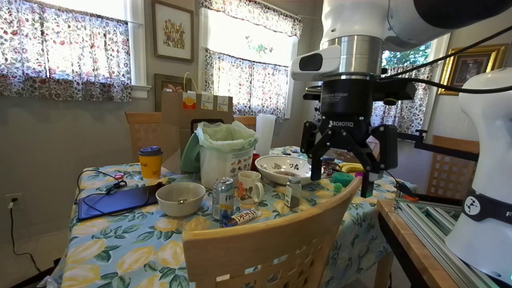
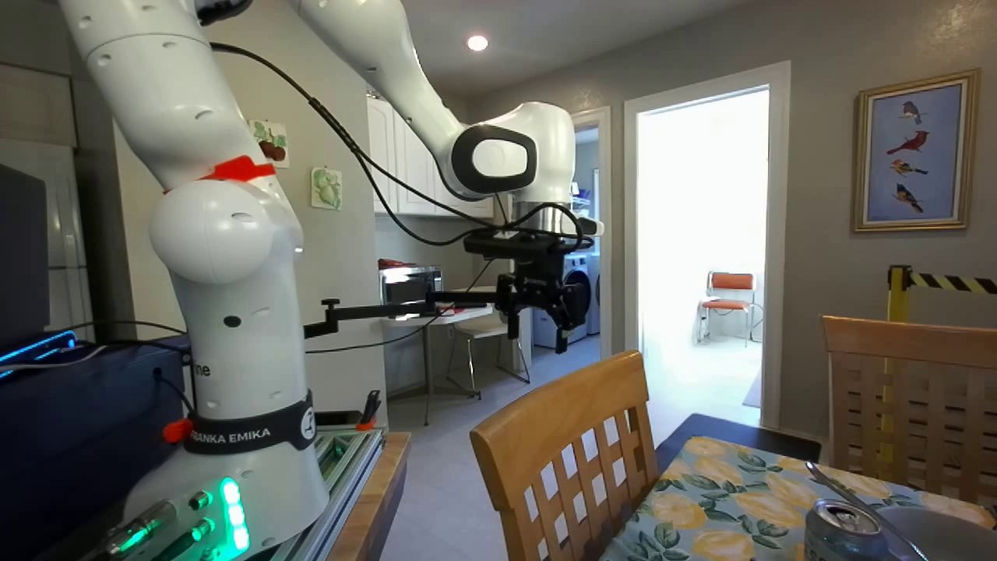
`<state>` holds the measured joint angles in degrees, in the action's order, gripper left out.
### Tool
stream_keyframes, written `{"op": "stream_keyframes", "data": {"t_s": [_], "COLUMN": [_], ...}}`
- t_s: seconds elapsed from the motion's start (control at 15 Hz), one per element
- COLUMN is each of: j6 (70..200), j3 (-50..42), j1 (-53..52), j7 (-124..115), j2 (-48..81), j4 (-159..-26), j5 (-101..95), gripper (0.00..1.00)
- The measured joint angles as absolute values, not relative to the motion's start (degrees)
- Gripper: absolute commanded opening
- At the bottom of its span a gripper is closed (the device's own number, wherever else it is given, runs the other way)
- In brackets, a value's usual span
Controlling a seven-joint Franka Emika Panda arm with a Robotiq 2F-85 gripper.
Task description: Pull out the chair
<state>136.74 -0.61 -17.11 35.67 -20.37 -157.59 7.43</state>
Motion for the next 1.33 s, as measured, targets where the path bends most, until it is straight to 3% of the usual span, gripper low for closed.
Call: {"op": "stream_keyframes", "data": {"t_s": [1.27, 1.33], "j6": [152.6, 153.7], "j3": [4.4, 4.5], "j1": [-13.2, -13.2], "j7": [23.9, 23.8], "j2": [-8.0, -7.3], "j4": [-157.6, -157.6], "j5": [-0.7, -0.7], "gripper": [1.00, 0.90]}}
